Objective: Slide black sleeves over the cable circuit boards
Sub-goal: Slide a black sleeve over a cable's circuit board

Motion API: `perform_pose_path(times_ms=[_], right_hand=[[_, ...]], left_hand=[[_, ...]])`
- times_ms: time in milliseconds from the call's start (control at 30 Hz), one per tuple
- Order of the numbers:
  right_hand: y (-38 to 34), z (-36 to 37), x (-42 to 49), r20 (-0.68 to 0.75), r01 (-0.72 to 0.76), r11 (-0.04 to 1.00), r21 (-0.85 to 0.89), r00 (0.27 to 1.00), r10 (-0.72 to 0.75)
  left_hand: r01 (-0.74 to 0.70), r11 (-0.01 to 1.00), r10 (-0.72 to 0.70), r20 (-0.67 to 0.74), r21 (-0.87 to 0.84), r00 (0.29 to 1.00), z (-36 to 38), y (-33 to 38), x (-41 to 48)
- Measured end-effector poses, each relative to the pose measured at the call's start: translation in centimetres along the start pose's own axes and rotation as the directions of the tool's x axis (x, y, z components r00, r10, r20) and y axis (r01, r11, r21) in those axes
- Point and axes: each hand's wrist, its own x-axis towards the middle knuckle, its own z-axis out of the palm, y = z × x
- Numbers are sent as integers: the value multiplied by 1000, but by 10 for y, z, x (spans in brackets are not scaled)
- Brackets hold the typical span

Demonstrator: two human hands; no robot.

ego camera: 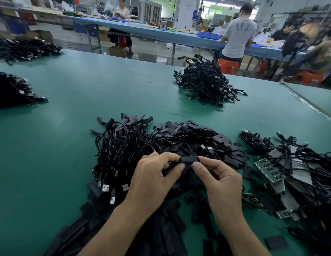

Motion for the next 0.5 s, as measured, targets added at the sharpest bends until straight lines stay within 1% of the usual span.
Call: perform_pose_path(times_ms=[67,133,267,400,500], right_hand=[[-1,2,-1,21,-55,997,52,998,54],[-2,4,-1,35,-124,980,154,992,120],[-2,4,0,49,-192,937,291,981,186],[-1,5,0,27,-214,913,348,975,218],[-2,5,0,27,-206,910,359,977,211]], left_hand=[[17,999,-17,12,-36,1000,0,-1,0],[42,996,-41,21,-74,999,1,-3,0],[58,993,-56,23,-104,998,3,-3,0],[46,990,-44,19,-130,999,3,-1,-1],[42,989,-41,9,-140,999,3,-1,-1]])
